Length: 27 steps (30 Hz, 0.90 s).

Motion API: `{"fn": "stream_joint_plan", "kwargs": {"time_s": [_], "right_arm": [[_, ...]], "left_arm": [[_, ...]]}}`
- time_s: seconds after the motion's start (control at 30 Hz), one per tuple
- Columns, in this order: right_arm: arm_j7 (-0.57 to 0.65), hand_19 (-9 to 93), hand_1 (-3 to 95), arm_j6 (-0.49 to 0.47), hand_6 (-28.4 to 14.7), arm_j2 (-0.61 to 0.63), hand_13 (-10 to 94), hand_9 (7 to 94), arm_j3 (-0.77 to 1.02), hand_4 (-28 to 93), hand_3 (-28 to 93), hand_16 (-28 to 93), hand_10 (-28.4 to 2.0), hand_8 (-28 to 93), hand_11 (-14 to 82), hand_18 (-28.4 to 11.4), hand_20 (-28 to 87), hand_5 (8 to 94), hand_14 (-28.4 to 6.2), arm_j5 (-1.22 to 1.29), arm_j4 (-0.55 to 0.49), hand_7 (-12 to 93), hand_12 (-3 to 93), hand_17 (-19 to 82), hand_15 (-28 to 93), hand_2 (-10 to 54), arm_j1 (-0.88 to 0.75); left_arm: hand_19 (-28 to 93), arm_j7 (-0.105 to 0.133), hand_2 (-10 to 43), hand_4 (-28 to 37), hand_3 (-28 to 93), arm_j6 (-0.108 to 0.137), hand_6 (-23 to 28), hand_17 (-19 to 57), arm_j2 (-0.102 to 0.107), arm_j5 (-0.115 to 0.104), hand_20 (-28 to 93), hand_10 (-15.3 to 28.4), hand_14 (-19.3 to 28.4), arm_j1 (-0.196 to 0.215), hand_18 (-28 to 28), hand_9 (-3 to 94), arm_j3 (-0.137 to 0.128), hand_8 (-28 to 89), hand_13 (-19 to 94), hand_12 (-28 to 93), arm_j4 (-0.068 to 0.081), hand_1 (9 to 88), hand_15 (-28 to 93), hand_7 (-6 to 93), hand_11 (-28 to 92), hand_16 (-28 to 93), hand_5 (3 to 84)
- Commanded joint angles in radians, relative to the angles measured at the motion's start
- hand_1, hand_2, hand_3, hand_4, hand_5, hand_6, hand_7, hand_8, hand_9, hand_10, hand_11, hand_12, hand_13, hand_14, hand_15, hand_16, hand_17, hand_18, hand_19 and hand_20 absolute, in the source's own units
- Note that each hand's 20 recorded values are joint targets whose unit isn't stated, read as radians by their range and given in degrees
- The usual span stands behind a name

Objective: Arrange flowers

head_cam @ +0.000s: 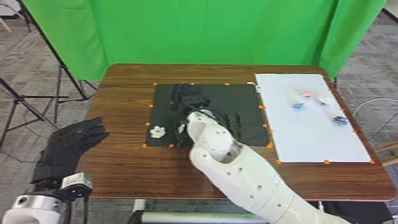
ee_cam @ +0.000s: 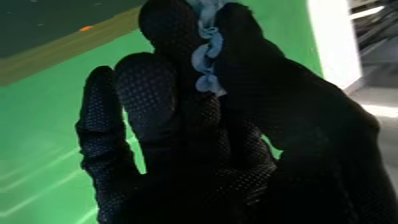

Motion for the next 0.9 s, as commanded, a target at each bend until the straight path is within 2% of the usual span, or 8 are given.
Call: {"fn": "stream_joint_plan", "kwargs": {"time_s": [0.03, 0.17, 0.23, 0.43, 0.57, 0.63, 0.7, 0.9], "right_arm": [[0.045, 76, 51.4, -0.025, -0.6, -0.064, 62, 82.9, 0.033, -28, 77, 35, -7.3, -2, 21.6, -24.1, 35, 71.6, -6.2, -0.017, 0.018, 34, 39.5, 17, 69, -8.8, -0.032], [0.046, 75, 49.6, -0.032, -0.6, -0.069, 59, 80.8, 0.027, -28, 76, 33, -7.3, -4, 22.1, -24.0, 35, 69.3, -7.3, -0.007, 0.01, 36, 38.3, 16, 71, -9.4, -0.034], [0.043, 75, 48.6, -0.033, -0.9, -0.065, 58, 79.8, 0.017, -28, 76, 32, -7.6, -4, 22.8, -24.2, 35, 68.2, -8.0, -0.007, 0.008, 36, 37.6, 15, 71, -9.4, -0.031], [0.061, 75, 45.0, -0.075, -1.6, -0.066, 55, 73.7, 0.018, -28, 77, 28, -8.9, -4, 29.4, -24.4, 36, 64.6, -10.5, 0.0, 0.009, 33, 31.7, 13, 74, -9.5, -0.024], [0.064, 75, 43.0, -0.081, -1.8, -0.066, 53, 69.8, 0.024, -28, 78, 24, -10.2, -7, 34.2, -24.6, 36, 62.8, -11.4, -0.015, 0.012, 31, 27.7, 12, 76, -9.5, -0.029], [0.069, 75, 42.6, -0.084, -1.9, -0.065, 52, 69.0, 0.028, -28, 79, 23, -10.3, -8, 34.6, -24.7, 36, 62.6, -11.6, -0.02, 0.014, 30, 26.7, 12, 76, -9.5, -0.031], [0.068, 75, 42.5, -0.093, -1.9, -0.063, 52, 68.7, 0.031, -28, 79, 23, -10.4, -9, 35.0, -24.7, 36, 62.5, -11.6, -0.033, 0.017, 30, 26.0, 12, 76, -9.5, -0.034], [0.064, 75, 41.7, -0.095, -1.9, -0.058, 51, 67.4, 0.036, -28, 80, 22, -11.0, -14, 36.5, -24.9, 36, 62.2, -11.9, -0.042, 0.019, 29, 24.8, 12, 77, -9.5, -0.045]], "left_arm": [[57, -0.012, 6.1, -13.2, 83, -0.017, 14.1, -9.8, 0.012, 0.004, 12, 22.2, 28.4, -0.021, 21.2, 38.7, -0.001, -9, 28, 9, 0.002, 27.4, 60, 14.5, 37, -13, 46.2], [57, -0.005, 6.1, -13.2, 83, -0.012, 14.1, -9.8, 0.013, -0.001, 12, 22.2, 28.4, -0.018, 21.2, 38.7, -0.001, -9, 28, 9, 0.003, 27.4, 60, 14.6, 37, -13, 46.3], [57, -0.009, 6.1, -13.2, 83, -0.016, 14.1, -9.8, 0.008, 0.003, 12, 22.2, 28.4, -0.026, 21.3, 38.7, 0.001, -9, 28, 9, 0.005, 27.4, 60, 14.6, 37, -13, 46.2], [57, -0.012, 6.1, -13.2, 83, -0.021, 14.1, -9.8, 0.02, 0.005, 12, 22.1, 28.4, -0.041, 21.3, 38.7, 0.003, -9, 28, 9, 0.009, 27.4, 60, 14.6, 37, -13, 46.2], [57, -0.022, 6.1, -13.2, 83, -0.026, 14.2, -9.8, 0.007, 0.013, 12, 22.1, 28.4, -0.045, 21.3, 38.7, 0.002, -9, 28, 9, 0.008, 27.4, 60, 14.6, 37, -13, 46.2], [57, -0.023, 6.0, -13.2, 83, -0.029, 14.1, -9.8, 0.009, 0.012, 12, 22.2, 28.4, -0.047, 21.2, 38.7, 0.003, -9, 28, 9, 0.009, 27.4, 60, 14.5, 37, -13, 46.3], [57, -0.033, 6.0, -13.2, 83, -0.036, 14.1, -9.8, 0.001, 0.017, 12, 22.2, 28.4, -0.05, 21.2, 38.7, 0.001, -9, 28, 9, 0.01, 27.4, 60, 14.6, 37, -13, 46.2], [57, -0.04, 6.0, -13.3, 83, -0.045, 14.2, -9.8, -0.008, 0.022, 12, 22.2, 28.4, -0.055, 21.2, 38.7, -0.001, -9, 28, 9, 0.012, 27.4, 60, 14.5, 37, -13, 46.3]]}}
